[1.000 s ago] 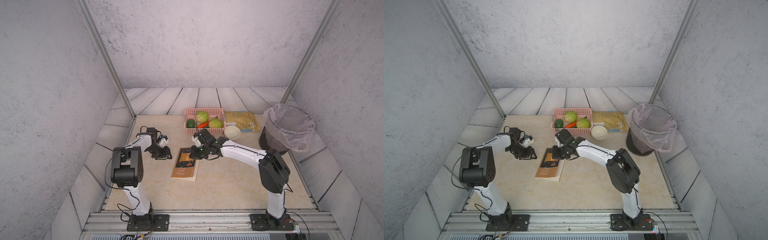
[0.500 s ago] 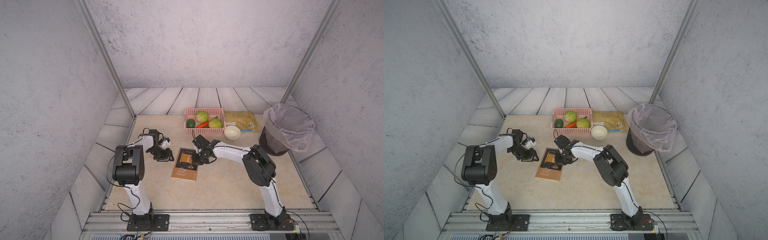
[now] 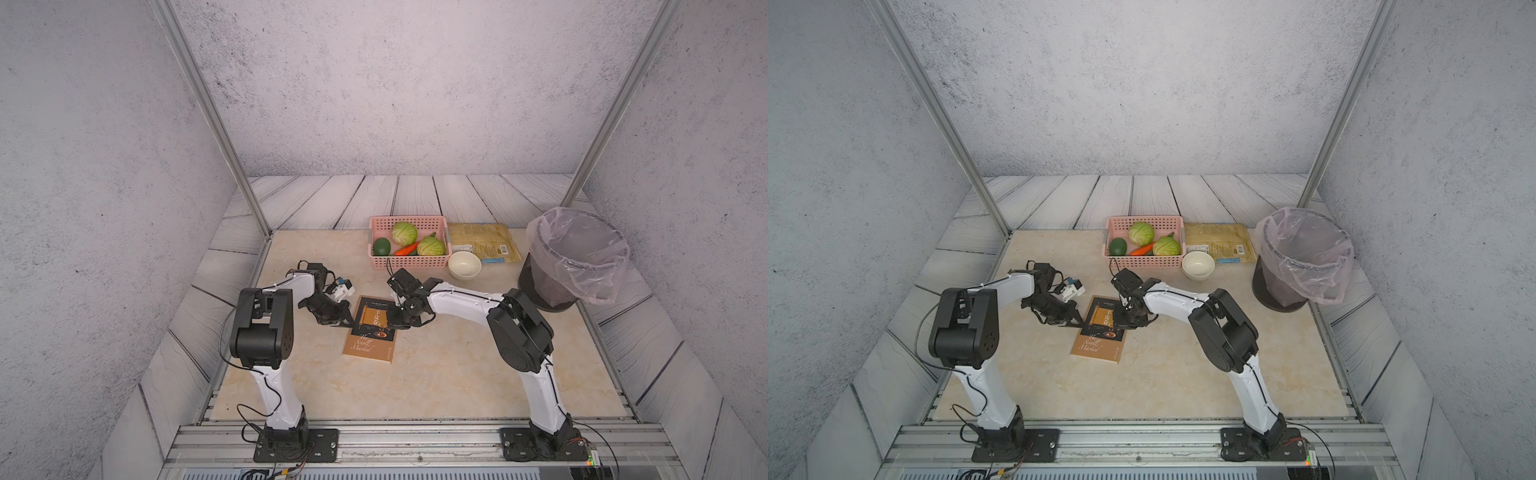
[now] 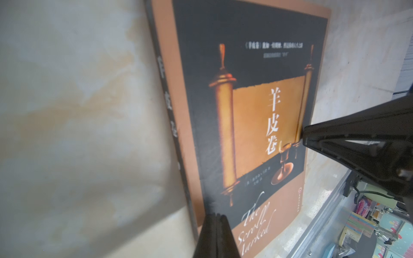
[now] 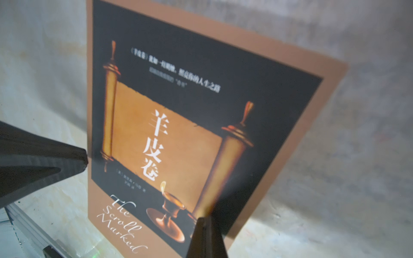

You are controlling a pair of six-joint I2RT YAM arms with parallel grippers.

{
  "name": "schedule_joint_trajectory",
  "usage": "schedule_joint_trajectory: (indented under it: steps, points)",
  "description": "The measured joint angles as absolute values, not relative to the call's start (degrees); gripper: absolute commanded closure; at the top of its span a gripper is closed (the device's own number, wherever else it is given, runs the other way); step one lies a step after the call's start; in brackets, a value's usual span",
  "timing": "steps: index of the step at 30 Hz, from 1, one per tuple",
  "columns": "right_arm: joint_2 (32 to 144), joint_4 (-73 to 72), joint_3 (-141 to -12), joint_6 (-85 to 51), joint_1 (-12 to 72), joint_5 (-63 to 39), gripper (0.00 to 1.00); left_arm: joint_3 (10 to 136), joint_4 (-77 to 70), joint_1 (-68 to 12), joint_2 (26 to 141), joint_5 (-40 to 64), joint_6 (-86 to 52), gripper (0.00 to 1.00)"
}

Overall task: Peel off the used sticky note
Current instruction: Close the book at the center of the board, then reset both arms

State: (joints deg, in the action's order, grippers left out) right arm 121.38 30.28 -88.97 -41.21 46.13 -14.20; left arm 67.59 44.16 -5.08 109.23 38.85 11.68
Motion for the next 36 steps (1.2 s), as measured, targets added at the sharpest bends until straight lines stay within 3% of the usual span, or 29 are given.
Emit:
schedule_joint_trajectory:
  steps: [15, 22, 25, 29, 33, 34, 36]
  points:
    - [119.9, 33.3, -87.0, -38.6, 44.4, -10.8, 1.00, 67.6, 45.3, -8.5, 110.4, 45.2, 14.0, 1.00]
    - [99.6, 31.6, -74.5, -33.1, 44.3, -7.1, 0.99, 65.7, 45.1, -7.0, 95.3, 39.3, 14.0, 0.99]
    - [87.5, 31.0, -70.9, -29.8, 44.1, -4.2, 0.97, 65.7, 44.8, -5.6, 86.0, 35.9, 13.6, 0.87]
    - [72.0, 33.2, -65.2, -26.7, 43.1, 5.2, 0.94, 63.9, 41.8, -2.7, 75.8, 30.2, 11.0, 0.50]
    - [61.1, 34.1, -58.6, -24.5, 42.2, 20.2, 0.73, 56.1, 32.6, 1.3, 70.1, 25.4, 7.1, 0.07]
    - [58.6, 34.1, -56.6, -23.9, 41.8, 24.4, 0.66, 53.1, 29.1, 2.3, 69.1, 24.3, 5.9, 0.01]
    - [55.0, 33.5, -53.1, -22.8, 40.4, 31.2, 0.54, 47.4, 21.9, 3.8, 67.9, 21.9, 4.1, 0.02]
